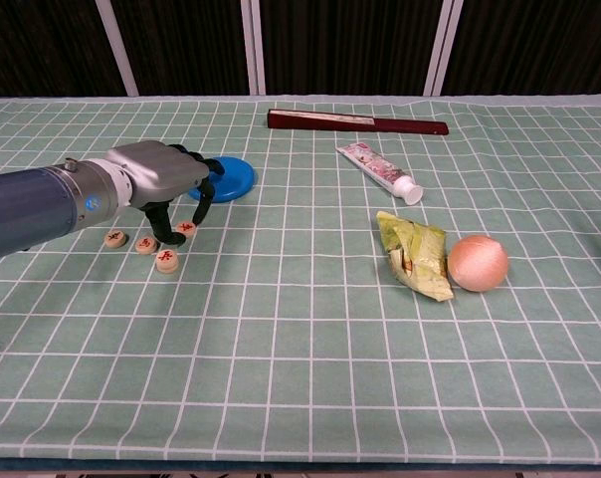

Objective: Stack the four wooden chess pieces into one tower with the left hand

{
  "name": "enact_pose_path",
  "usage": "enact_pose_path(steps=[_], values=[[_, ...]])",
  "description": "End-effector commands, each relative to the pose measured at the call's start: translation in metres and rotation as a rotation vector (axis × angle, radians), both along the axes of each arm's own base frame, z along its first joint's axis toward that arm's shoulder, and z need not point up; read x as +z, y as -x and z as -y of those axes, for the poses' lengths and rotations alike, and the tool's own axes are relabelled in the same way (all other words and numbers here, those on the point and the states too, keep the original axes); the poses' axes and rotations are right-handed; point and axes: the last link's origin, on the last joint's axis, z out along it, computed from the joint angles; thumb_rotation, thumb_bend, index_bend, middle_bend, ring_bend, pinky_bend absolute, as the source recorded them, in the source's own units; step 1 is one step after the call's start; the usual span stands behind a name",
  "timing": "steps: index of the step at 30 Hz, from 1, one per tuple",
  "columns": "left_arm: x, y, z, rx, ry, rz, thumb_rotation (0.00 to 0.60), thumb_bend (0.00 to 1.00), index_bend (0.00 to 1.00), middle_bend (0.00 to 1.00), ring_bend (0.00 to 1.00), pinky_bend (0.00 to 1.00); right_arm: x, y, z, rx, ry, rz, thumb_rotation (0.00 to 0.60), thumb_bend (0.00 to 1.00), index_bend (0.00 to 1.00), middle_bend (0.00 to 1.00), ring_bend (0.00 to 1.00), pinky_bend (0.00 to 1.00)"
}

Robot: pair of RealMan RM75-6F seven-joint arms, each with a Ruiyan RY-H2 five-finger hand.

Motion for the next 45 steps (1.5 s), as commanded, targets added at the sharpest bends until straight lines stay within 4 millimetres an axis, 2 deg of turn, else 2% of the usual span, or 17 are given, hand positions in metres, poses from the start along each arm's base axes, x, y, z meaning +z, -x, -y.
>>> enact_pose_path(steps=[1,15,23,33,38,45], values=[[0.0,0.001,0.0,0.001,-0.001,-0.004,0.6,0.3,0.49,0.02,0.0,0.0,0.0,0.0,0.0,-0.001,0.0,0.0,0.6,0.23,0.08,0.01,0.0,0.0],[0.0,0.003,-0.001,0.005,-0.016,-0.032,0.6,0.31,0.54,0.03,0.0,0.0,0.0,0.0,0.0,-0.004,0.002,0.005,0.6,0.23,0.08,0.01,0.0,0.0],[0.009,-0.005,0.0,-0.017,-0.029,-0.013,0.6,0.32,0.55,0.03,0.0,0.0,0.0,0.0,0.0,-0.005,0.001,0.008,0.6,0.23,0.08,0.01,0.0,0.0],[0.036,-0.019,0.014,-0.069,-0.04,0.01,0.6,0.32,0.55,0.04,0.0,0.0,0.0,0.0,0.001,-0.005,0.0,0.009,0.6,0.23,0.08,0.01,0.0,0.0],[0.048,-0.013,0.026,-0.081,-0.03,0.008,0.6,0.32,0.55,0.04,0.0,0.0,0.0,0.0,0.001,-0.005,-0.001,0.008,0.6,0.23,0.08,0.01,0.0,0.0],[0.048,-0.004,0.038,-0.085,0.011,0.012,0.6,0.32,0.55,0.04,0.0,0.0,0.0,0.0,0.0,-0.006,0.004,0.008,0.6,0.23,0.08,0.01,0.0,0.0]])
